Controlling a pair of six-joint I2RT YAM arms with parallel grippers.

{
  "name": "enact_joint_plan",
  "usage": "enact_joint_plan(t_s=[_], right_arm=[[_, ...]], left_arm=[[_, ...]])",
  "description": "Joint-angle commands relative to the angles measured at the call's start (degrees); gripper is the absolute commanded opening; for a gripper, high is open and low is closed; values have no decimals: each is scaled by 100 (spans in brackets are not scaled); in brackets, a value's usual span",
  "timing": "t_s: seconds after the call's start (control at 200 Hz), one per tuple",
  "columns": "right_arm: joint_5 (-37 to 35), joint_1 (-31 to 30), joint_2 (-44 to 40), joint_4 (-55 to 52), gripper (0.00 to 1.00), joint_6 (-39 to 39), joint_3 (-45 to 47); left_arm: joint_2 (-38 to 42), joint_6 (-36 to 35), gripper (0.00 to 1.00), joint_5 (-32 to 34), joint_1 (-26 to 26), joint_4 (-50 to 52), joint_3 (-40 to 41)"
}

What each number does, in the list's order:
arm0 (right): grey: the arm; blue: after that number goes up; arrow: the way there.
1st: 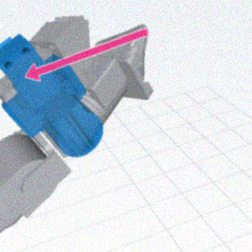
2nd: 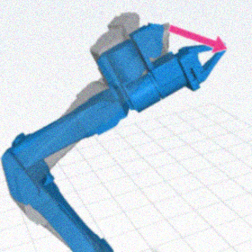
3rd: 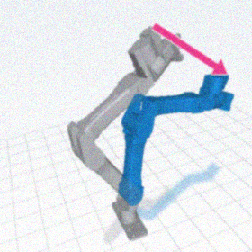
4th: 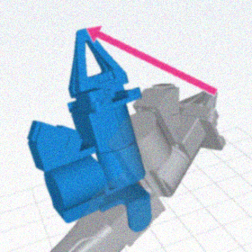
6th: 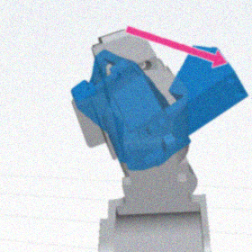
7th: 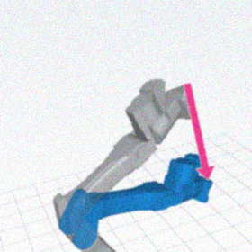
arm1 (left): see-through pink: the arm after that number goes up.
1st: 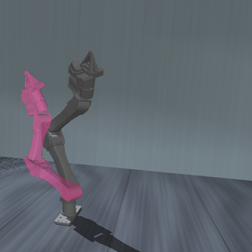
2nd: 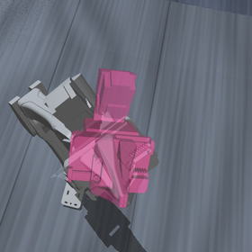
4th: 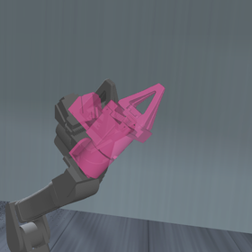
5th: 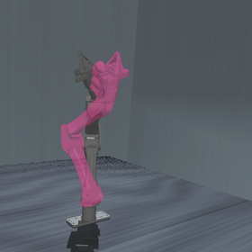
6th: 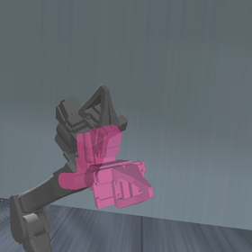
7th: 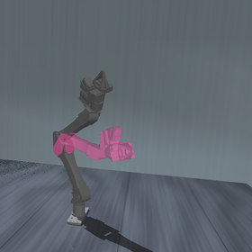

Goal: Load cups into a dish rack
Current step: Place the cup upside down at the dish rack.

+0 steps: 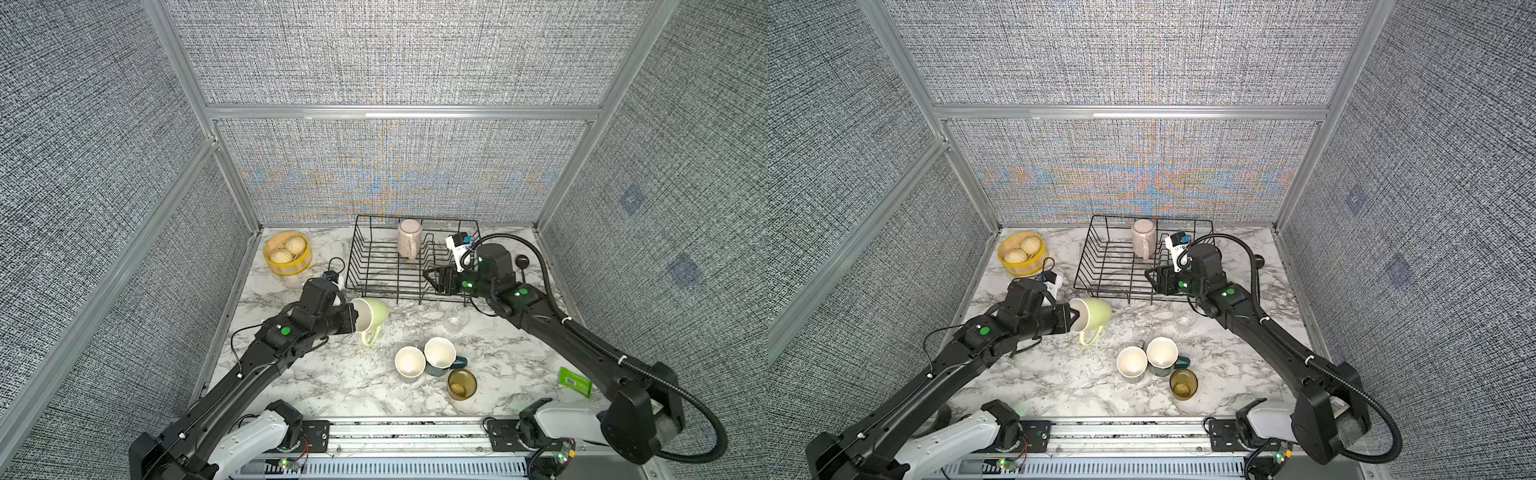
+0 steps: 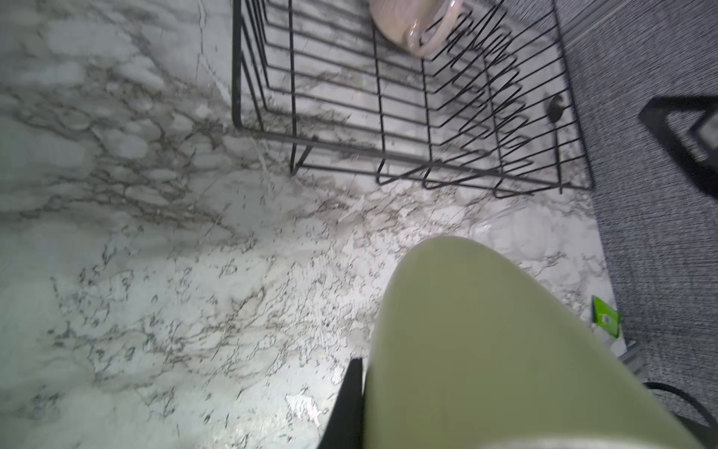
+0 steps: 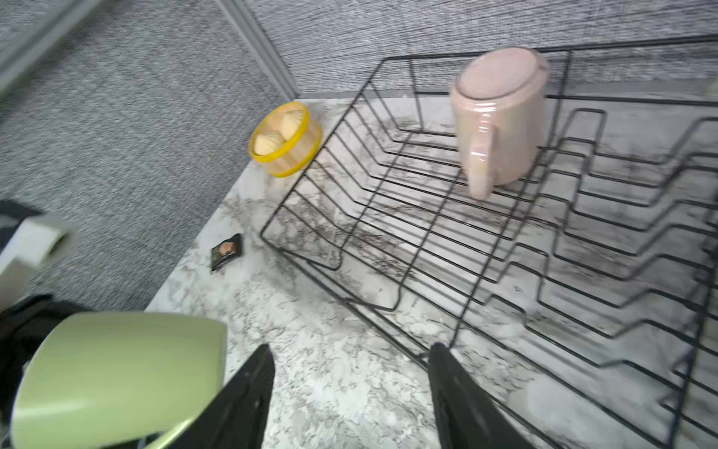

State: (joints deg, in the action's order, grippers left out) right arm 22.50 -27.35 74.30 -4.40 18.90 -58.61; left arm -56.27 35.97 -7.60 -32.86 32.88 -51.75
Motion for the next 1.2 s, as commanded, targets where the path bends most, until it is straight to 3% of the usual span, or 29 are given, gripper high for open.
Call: enact_joint_plan(t_s=[0.0,0.17,0.21,0.255,0.385,0.52,0.665,0.85,0.991,1.066,1.196], right_arm=[[1210,2,-64,144,66,-298,-132],[1609,46,-170,-8,76,-284,-125],[1818,55,-179,177,81,-155,-31],[2039,63,-179,426,94,98,92],[2861,112,-29,1088,95,833,321],[3498,108,77,1458,95,1074,418],[3814,5,23,2559,87,1841,746],[4014,-145,340,4159,74,3010,840],[4009,-147,983,6124,60,4664,824],[3756,-142,1376,6668,45,5438,748],[3506,-147,2021,8208,41,6692,606]], left_arm=[[-167,-159,0,-632,148,-1141,-226],[-729,35,0,-1709,562,-1797,-622],[-798,136,0,-1938,631,-1979,-649],[-866,256,0,-2152,649,-2219,-652],[-1024,560,0,-2644,704,-2719,-664],[-1185,973,0,-3030,840,-3288,-591],[-1358,1585,0,-3626,887,-4110,-567],[-1591,1810,0,-4065,887,-4415,-583],[-1691,2041,0,-4195,889,-4841,-421],[-1753,2153,0,-4298,887,-4991,-401],[-1853,2473,0,-4408,888,-5449,-278]])
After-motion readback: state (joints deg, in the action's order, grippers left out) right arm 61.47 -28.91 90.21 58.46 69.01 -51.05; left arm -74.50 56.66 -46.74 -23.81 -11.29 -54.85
